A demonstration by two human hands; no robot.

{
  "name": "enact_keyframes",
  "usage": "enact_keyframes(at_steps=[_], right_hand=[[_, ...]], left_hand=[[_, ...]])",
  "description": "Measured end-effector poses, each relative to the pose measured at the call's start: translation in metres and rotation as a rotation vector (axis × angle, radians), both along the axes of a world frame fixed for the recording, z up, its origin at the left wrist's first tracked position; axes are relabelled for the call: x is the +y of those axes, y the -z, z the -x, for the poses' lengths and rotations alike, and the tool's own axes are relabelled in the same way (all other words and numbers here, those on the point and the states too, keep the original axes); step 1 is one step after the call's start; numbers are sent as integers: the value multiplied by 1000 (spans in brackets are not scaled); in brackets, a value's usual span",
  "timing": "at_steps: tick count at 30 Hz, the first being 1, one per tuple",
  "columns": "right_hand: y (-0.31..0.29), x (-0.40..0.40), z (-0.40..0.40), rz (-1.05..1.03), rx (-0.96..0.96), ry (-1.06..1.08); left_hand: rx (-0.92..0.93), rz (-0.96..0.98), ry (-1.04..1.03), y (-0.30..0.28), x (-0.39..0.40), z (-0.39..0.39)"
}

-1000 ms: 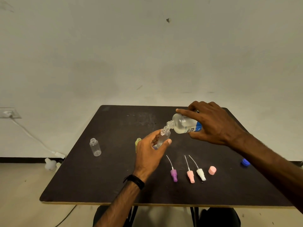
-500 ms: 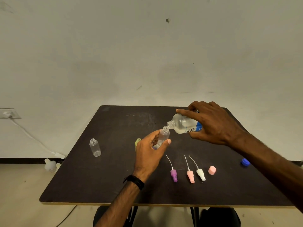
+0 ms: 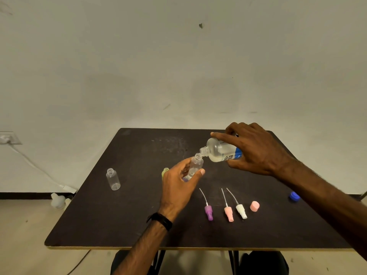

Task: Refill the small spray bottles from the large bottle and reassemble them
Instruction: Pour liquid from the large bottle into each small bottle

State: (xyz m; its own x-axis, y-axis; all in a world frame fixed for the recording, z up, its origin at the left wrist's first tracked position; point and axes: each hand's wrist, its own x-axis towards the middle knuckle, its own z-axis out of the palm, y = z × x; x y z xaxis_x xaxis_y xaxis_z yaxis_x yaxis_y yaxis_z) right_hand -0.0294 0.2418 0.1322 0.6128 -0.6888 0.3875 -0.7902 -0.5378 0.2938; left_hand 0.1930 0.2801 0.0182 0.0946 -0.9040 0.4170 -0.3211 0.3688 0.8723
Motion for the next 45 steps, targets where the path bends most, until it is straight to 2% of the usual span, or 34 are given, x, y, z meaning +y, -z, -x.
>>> enact_keyframes(at_steps=[20,45], right_hand=[[3,-4,-1,1,1,-10],[4,-4,-4,1,5,-8]], left_hand=[[37,4,-6,1,0,0],[-2,-12,-23,5,0,-1]])
